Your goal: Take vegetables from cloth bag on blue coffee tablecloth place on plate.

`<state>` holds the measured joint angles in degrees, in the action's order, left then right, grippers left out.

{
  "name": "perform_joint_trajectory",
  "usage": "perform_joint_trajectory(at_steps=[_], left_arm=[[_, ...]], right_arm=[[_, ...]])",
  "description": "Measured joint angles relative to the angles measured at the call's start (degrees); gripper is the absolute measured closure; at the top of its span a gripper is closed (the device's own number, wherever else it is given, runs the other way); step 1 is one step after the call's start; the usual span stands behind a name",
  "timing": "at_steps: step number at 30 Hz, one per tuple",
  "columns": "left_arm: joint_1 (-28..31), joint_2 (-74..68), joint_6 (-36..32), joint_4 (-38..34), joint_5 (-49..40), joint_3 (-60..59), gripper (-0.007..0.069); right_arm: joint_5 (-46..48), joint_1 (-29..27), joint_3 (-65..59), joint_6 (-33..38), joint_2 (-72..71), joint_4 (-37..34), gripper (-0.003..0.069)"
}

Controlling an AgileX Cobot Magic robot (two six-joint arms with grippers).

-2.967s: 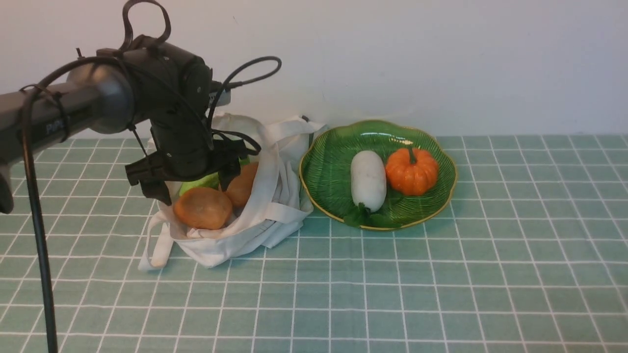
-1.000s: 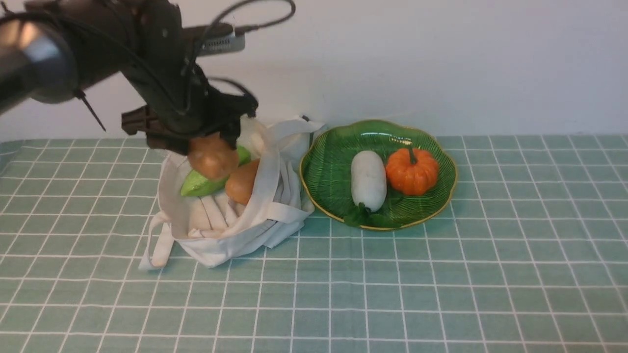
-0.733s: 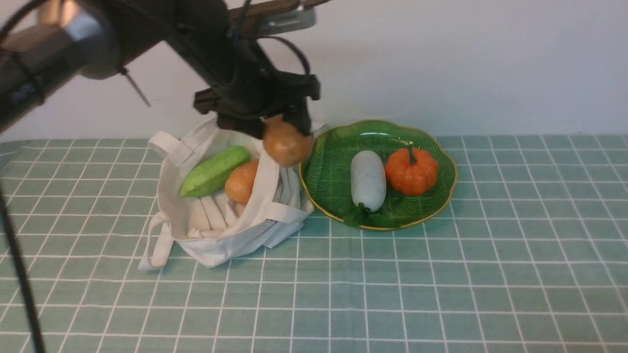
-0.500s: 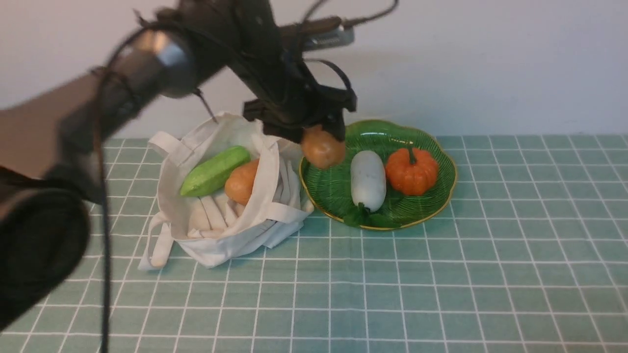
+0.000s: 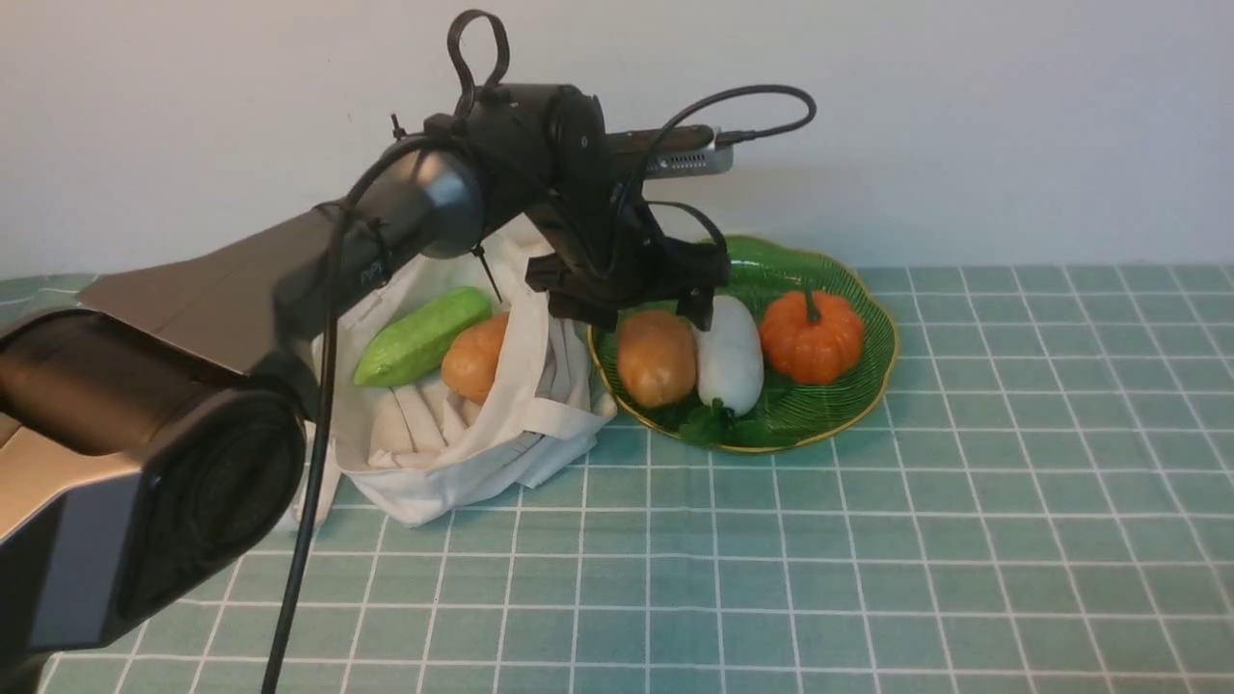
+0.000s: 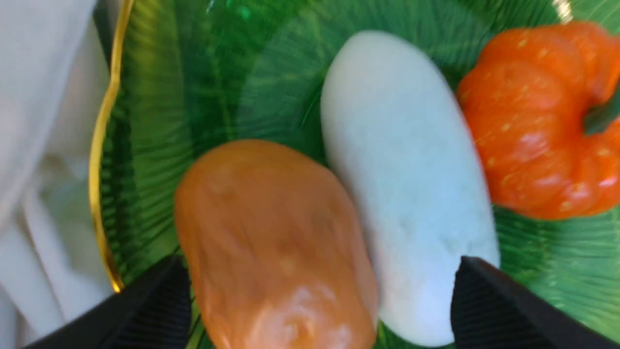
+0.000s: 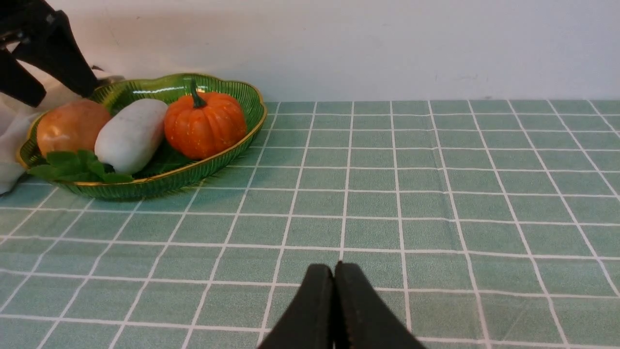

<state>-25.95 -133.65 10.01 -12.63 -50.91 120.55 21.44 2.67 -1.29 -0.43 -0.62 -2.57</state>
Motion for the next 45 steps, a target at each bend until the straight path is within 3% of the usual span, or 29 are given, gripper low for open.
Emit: perform_joint_trajectory(at_steps=[6,9,11,12,13,15,16,17,19,26,30,37,39,45], left_arm=[[0.12,1.17,-0.13,-0.01,-7.55,5.93,-0.0052],[0.31,2.85,-0.53,0.68,-14.82,10.51,0.0019],[0.30,4.53,-1.79,2.66,-18.95,14.91,0.0155],[0.25,4.69,-1.97,3.08,-19.18,15.45,0.0183],[-0.11,6.52,-3.46,4.45,-19.77,16.74,0.0304],[-0.73,8.86,-5.06,6.35,-20.08,17.27,0.0447],[-1.08,9.36,-5.46,6.68,-20.18,17.28,0.0478],[-1.96,11.52,-6.92,7.53,-20.52,17.35,0.0558],[-3.32,14.63,-9.12,8.01,-21.09,17.40,0.0613],[-4.30,26.47,-10.61,8.10,-21.14,11.54,0.0629],[-4.30,36.28,-10.61,8.22,-21.14,-1.74,0.0629],[-4.36,57.37,-10.43,8.24,-20.42,-36.29,0.0629],[-4.36,61.73,-10.39,8.10,-17.49,-43.39,0.0629],[-4.36,78.79,-10.60,6.85,5.23,-73.48,0.0629]], right_arm=[[0.00,0.00,0.00,0.00,0.00,0.00,0.0675],[0.00,0.00,0.00,0.00,0.00,0.00,0.0675],[0.00,0.00,0.00,0.00,0.00,0.00,0.0675],[0.00,0.00,0.00,0.00,0.00,0.00,0.0675],[0.00,0.00,0.00,0.00,0.00,0.00,0.0675],[0.00,0.00,0.00,0.00,0.00,0.00,0.0675],[0.00,0.00,0.00,0.00,0.00,0.00,0.0675],[0.00,0.00,0.00,0.00,0.00,0.00,0.0675],[0.00,0.00,0.00,0.00,0.00,0.00,0.0675],[0.00,0.00,0.00,0.00,0.00,0.00,0.0675],[0.00,0.00,0.00,0.00,0.00,0.00,0.0675],[0.00,0.00,0.00,0.00,0.00,0.00,0.0675],[0.00,0.00,0.00,0.00,0.00,0.00,0.0675],[0.00,0.00,0.00,0.00,0.00,0.00,0.0675]])
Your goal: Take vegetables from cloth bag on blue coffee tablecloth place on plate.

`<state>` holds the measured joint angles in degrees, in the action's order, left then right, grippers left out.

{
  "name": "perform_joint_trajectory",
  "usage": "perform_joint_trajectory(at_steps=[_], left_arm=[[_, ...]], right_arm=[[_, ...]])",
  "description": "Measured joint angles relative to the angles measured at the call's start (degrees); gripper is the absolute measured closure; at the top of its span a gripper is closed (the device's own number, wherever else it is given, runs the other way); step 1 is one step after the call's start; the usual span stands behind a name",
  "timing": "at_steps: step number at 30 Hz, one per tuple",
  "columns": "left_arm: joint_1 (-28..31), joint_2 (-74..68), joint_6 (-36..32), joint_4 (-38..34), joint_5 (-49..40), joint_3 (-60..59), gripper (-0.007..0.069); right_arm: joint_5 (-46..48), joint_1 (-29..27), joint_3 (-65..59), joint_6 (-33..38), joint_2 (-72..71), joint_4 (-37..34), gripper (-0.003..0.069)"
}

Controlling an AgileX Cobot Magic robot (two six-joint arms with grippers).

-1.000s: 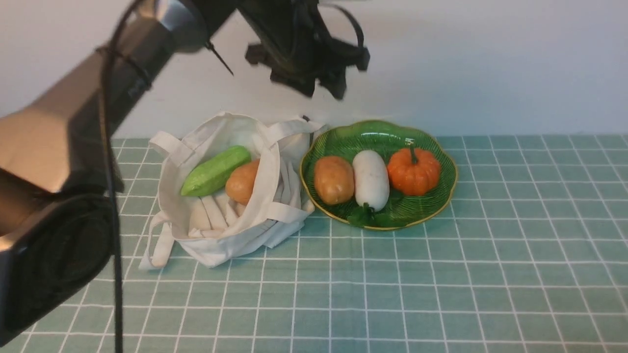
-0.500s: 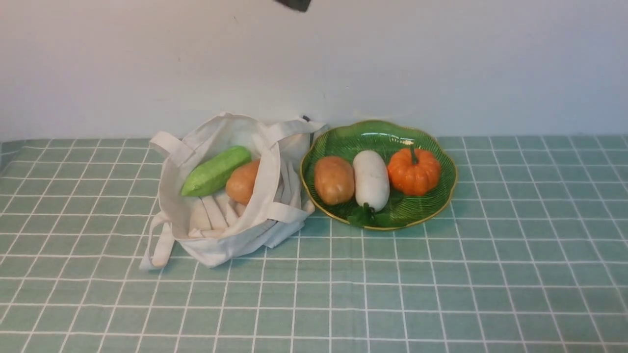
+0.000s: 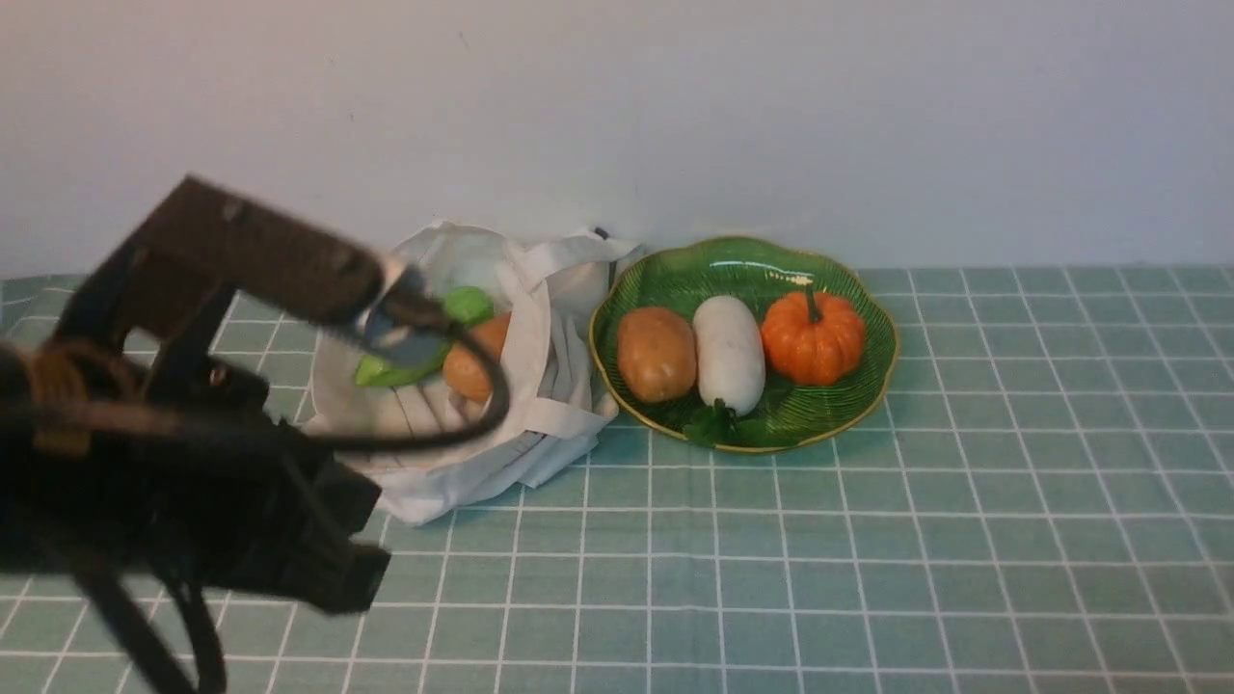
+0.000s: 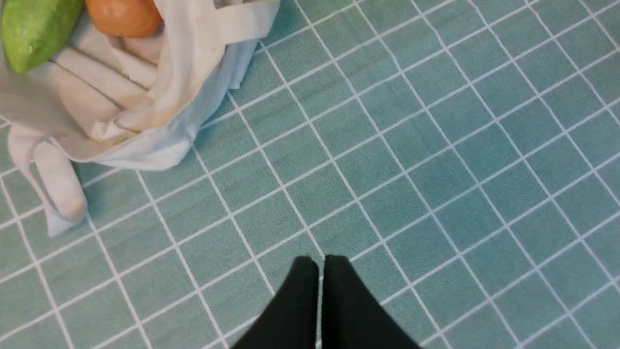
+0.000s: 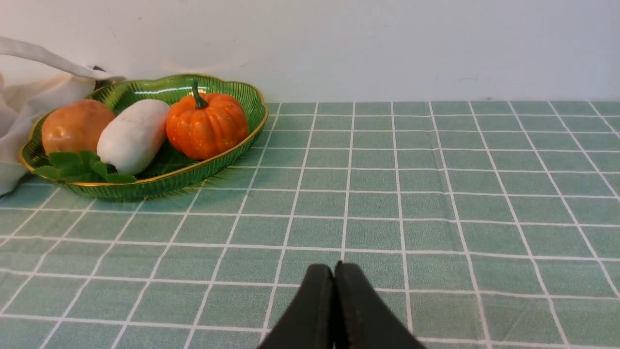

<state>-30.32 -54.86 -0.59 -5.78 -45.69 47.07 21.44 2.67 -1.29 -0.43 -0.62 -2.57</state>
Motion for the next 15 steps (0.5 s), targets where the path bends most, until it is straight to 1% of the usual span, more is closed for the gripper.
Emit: perform_joint_trajectory(at_steps=[3,4,5,6,9,15], left_arm=[[0.00,6.53,0.06,0.17,8.17,-9.55,0.0629],[0.00,7.35,0.06,0.17,8.66,-10.03,0.0629],[0.00,10.50,0.59,-0.37,12.41,-13.24,0.0629],[0.00,12.23,0.92,-0.80,13.94,-14.64,0.0629],[0.00,15.98,1.53,-1.37,16.24,-16.44,0.0629],[0.00,18.81,1.58,-1.50,16.18,-16.80,0.0629]], right_arm=[[0.00,0.00,0.00,0.00,0.00,0.00,0.0675],[0.00,0.00,0.00,0.00,0.00,0.00,0.0675],[0.00,0.00,0.00,0.00,0.00,0.00,0.0675],[0.00,0.00,0.00,0.00,0.00,0.00,0.0675],[0.00,0.00,0.00,0.00,0.00,0.00,0.0675],[0.00,0.00,0.00,0.00,0.00,0.00,0.0675]])
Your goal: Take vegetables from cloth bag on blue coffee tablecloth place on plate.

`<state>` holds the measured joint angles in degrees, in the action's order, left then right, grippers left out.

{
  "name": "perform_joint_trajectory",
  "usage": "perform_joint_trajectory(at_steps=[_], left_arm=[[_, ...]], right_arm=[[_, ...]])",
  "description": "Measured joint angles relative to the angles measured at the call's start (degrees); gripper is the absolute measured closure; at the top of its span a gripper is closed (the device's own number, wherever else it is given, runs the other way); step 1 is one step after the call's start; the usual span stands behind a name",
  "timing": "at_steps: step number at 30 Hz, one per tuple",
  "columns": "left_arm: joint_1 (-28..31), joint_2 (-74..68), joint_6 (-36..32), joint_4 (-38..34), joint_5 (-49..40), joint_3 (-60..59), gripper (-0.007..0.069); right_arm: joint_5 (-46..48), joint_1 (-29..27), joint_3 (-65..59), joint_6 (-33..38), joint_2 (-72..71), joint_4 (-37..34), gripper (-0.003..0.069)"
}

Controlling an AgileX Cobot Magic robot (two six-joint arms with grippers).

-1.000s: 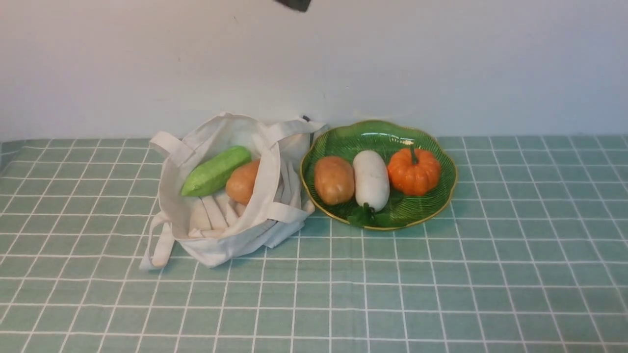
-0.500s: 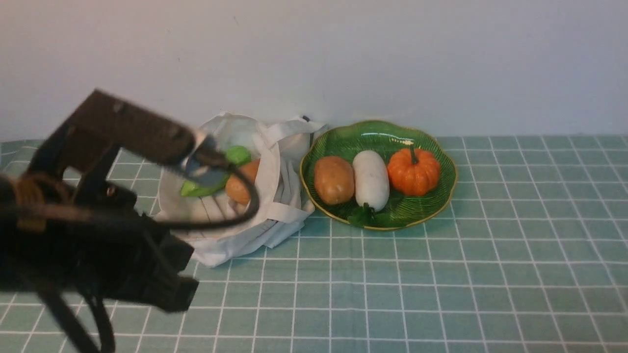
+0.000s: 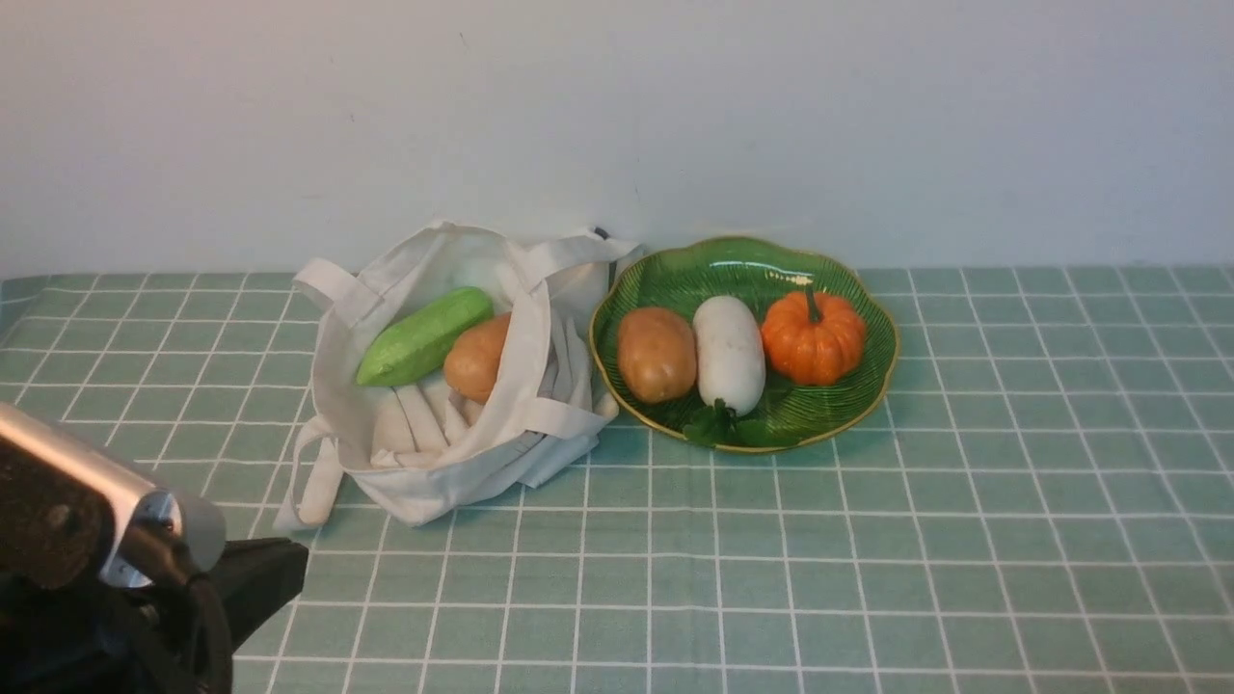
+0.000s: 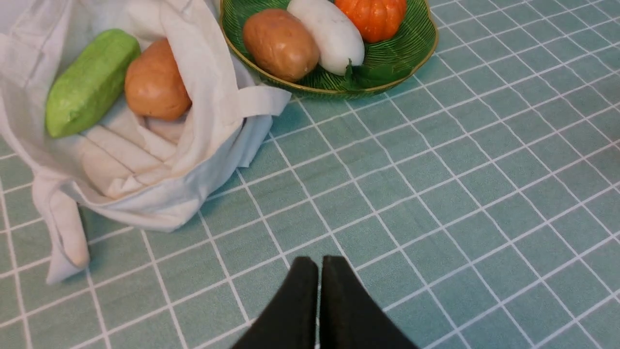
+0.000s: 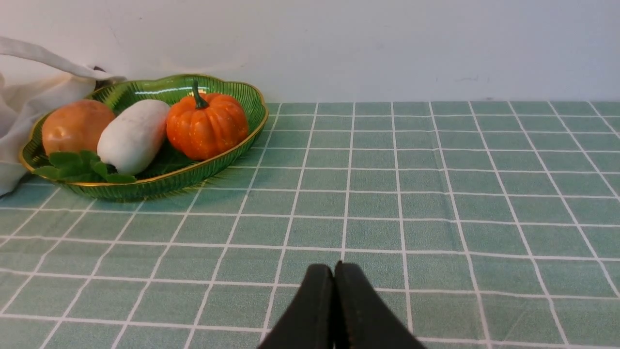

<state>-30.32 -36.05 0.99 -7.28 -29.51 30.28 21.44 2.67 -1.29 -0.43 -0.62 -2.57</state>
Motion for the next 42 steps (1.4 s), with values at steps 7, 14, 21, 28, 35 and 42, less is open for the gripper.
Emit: perform_joint_trajectory(at_steps=[7,14,21,28,35,42], left_arm=[[0.00,0.00,0.07,0.00,-0.05,0.00,0.0629],[0.00,0.00,0.12,0.00,-0.05,0.00,0.0629],[1.39,4.78,-1.47,1.76,1.17,-4.46,0.0629],[13.56,17.91,-1.60,4.89,2.57,-13.71,0.0629],[24.22,32.57,-1.65,5.09,6.21,-25.54,0.0629],[24.73,36.63,-1.71,4.90,7.11,-31.71,0.0629]], right_arm=[[0.00,0.00,0.00,0.00,0.00,0.00,0.0675],[0.00,0.00,0.00,0.00,0.00,0.00,0.0675],[0.00,0.00,0.00,0.00,0.00,0.00,0.0675],[0.00,0.00,0.00,0.00,0.00,0.00,0.0675],[0.00,0.00,0.00,0.00,0.00,0.00,0.0675],[0.00,0.00,0.00,0.00,0.00,0.00,0.0675]])
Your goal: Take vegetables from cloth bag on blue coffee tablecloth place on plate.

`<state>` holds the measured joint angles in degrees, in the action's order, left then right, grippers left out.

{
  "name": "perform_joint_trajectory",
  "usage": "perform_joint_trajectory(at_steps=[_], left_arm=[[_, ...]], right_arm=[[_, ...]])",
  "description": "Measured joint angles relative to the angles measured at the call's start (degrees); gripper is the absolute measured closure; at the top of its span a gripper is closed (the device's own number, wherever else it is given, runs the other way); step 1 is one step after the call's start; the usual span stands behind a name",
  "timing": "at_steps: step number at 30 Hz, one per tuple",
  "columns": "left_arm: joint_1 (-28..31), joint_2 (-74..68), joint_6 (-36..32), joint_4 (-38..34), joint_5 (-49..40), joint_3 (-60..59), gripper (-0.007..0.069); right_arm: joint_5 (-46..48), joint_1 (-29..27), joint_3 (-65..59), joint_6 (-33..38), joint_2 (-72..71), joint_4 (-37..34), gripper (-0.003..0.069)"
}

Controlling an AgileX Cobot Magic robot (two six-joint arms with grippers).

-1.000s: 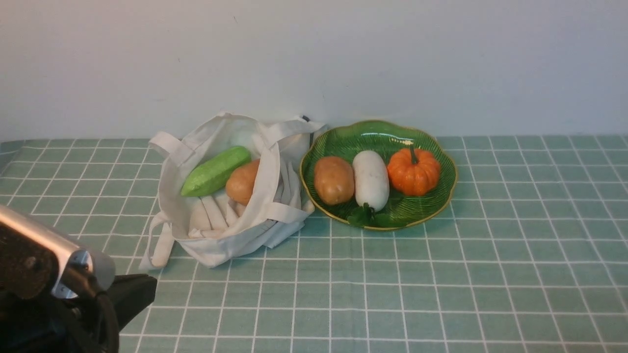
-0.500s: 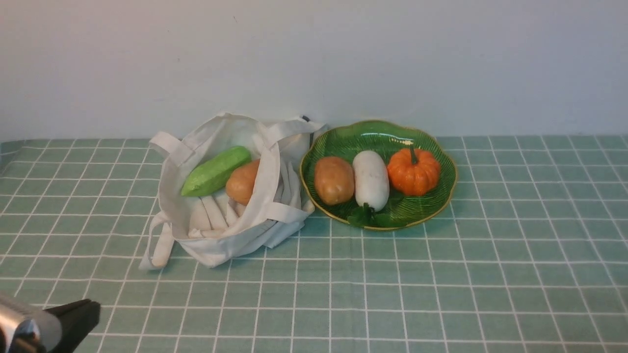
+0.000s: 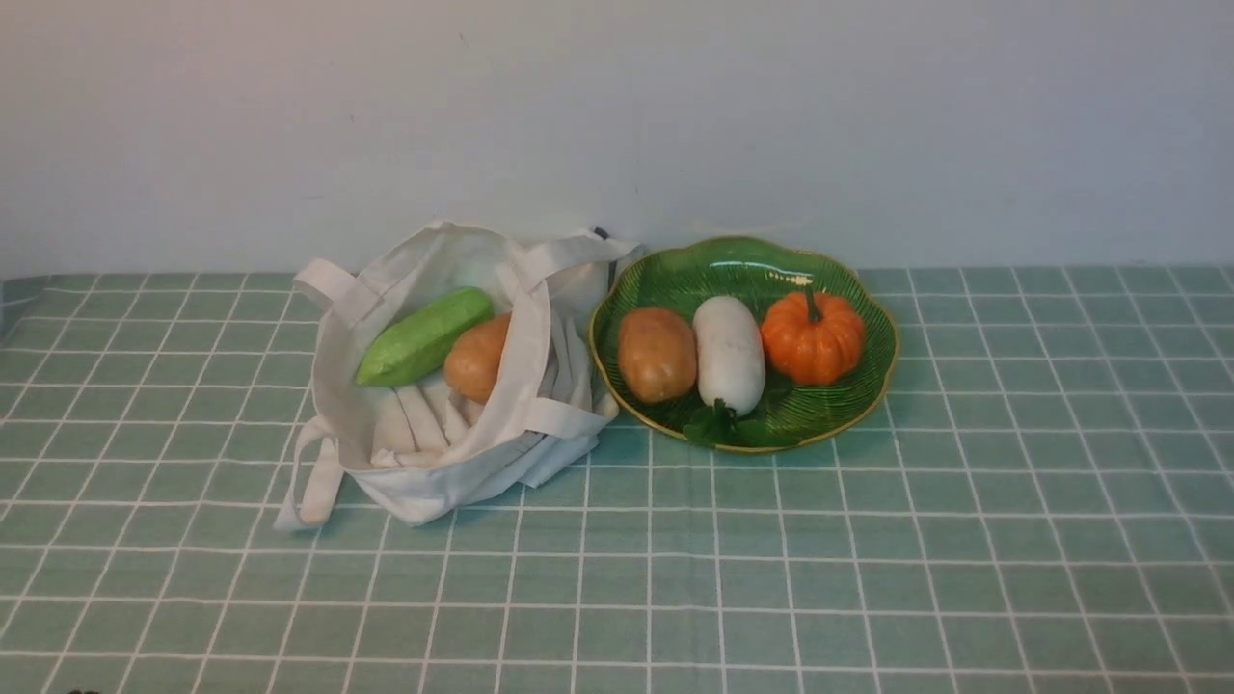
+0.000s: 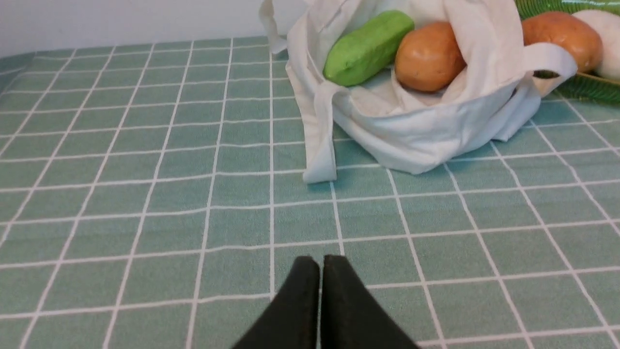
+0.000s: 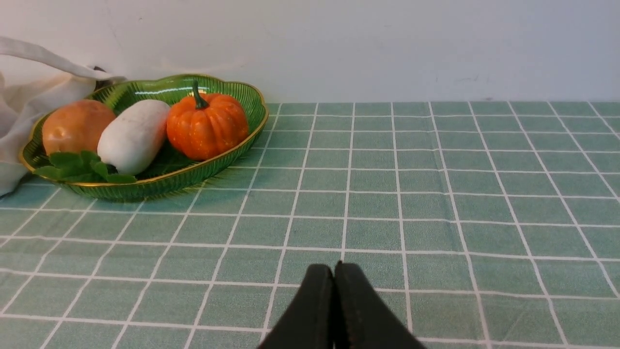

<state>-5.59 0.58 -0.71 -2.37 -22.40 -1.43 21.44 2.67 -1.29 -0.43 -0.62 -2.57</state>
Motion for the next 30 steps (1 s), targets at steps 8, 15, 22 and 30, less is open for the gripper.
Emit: perform_joint_trajectory(at_steps=[8,15,22,30], left_arm=[[0.00,0.00,-0.05,-0.19,0.27,-0.06,0.0629],[-2.06,0.00,-0.05,-0.19,0.27,-0.06,0.0629],[-3.03,0.00,-0.05,-0.19,0.27,-0.06,0.0629],[-3.03,0.00,-0.05,-0.19,0.27,-0.06,0.0629]], right_arm=[[0.00,0.00,0.00,0.00,0.00,0.00,0.0675],[0.00,0.00,0.00,0.00,0.00,0.00,0.0675],[0.00,0.00,0.00,0.00,0.00,0.02,0.0675],[0.00,0.00,0.00,0.00,0.00,0.02,0.0675]])
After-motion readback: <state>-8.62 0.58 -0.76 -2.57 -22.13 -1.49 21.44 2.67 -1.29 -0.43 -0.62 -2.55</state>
